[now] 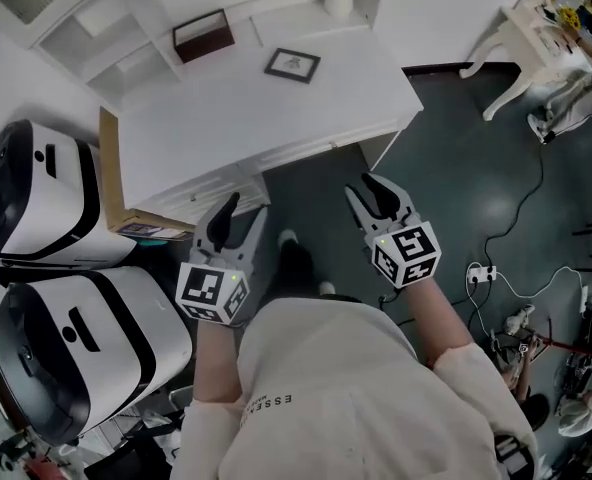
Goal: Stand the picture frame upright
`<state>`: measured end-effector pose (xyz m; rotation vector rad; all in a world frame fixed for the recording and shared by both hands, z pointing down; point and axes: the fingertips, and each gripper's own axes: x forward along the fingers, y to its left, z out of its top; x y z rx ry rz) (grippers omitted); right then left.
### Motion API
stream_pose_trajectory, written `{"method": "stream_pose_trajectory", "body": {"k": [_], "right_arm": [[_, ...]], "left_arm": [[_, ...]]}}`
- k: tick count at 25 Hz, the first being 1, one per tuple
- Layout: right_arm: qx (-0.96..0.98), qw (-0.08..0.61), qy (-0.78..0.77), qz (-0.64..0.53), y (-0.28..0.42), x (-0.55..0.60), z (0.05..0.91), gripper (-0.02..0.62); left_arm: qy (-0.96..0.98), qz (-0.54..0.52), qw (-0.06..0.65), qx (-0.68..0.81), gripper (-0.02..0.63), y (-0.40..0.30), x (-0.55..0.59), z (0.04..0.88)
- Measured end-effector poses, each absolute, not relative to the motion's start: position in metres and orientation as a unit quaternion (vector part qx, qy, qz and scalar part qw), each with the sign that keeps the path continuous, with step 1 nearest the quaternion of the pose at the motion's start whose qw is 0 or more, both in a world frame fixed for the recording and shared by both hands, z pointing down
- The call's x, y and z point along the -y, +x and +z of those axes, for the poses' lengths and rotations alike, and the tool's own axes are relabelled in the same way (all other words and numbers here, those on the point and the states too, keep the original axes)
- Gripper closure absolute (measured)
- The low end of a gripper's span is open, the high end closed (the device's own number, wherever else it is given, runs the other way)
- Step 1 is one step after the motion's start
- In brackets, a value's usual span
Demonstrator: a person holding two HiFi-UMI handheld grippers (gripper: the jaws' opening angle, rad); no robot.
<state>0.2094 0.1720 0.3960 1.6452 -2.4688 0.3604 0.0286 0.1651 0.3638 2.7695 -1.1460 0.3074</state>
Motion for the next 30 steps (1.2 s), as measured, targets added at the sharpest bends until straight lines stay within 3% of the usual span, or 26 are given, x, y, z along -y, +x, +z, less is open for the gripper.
{"method": "stream_pose_trajectory", "body": {"k": [17,30], "right_arm": [[0.793,0.120,0.576,0.158,0.226,0.063,0.407,0.455],[0.750,0.205,0.574,0.257,0.232,0.191,0.505,0.455]], "left_arm": [[0.934,0.102,0.081,0.332,0.425,0.059,0.084,0.368],[0.932,0.162,0.123,0.299,0.425,0.052,0.193,0.438]]}}
